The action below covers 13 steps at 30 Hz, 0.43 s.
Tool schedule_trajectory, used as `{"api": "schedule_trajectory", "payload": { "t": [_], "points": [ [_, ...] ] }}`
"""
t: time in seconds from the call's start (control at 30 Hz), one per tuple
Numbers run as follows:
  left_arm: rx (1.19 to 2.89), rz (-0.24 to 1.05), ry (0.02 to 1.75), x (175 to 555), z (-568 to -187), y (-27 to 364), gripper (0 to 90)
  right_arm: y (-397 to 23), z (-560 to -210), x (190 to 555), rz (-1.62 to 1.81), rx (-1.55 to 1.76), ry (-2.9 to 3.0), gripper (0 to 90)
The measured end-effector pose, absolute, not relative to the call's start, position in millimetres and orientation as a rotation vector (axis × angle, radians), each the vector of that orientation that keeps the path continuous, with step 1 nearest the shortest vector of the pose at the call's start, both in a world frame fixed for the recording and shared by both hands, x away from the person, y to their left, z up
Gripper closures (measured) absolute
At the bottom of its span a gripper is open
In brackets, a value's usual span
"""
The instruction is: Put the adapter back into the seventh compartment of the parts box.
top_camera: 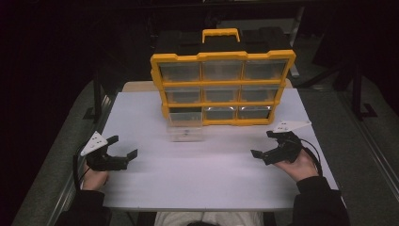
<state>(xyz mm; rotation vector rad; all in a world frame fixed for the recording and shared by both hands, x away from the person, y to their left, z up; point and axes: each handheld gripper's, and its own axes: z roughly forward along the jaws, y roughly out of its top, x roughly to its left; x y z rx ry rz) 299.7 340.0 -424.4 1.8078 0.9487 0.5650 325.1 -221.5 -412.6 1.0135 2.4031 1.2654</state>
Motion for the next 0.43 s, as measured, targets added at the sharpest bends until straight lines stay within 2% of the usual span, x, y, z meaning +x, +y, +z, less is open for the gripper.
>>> {"api": "schedule_trajectory", "payload": {
  "t": [0.43],
  "points": [
    [1.832,0.554,0.942,300.7,-426.2,337.1,0.0,-231.3,-427.5,314.7,1.276,1.043,2.352,0.0]
  ]
}}
